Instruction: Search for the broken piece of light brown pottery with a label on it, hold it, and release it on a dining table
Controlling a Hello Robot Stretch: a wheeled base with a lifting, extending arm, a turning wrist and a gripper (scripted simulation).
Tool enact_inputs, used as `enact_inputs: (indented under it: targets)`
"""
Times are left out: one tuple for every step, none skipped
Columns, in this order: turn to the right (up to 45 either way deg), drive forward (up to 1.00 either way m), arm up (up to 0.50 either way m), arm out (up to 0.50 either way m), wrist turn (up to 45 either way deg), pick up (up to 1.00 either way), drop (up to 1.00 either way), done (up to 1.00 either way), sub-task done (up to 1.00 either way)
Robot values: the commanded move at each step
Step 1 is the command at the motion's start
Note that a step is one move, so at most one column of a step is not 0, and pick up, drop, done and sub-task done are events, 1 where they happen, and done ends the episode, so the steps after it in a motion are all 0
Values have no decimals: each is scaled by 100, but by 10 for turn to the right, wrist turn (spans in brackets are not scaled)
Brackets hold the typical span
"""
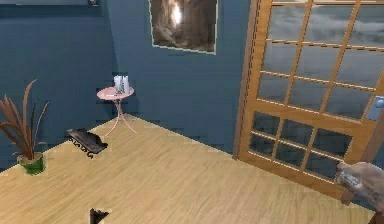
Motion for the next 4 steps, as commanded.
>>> enact_inputs:
  targets:
    - [0, 0, 0, -32, 0, 0, 0, 0, 0]
    - [-450, 0, 0, 0, 0, 0, 0, 0, 0]
    - [-450, 0, 0, 0, 0, 0, 0, 0, 0]
    - [-330, 0, 0, 0, 0, 0, 0, 0, 0]
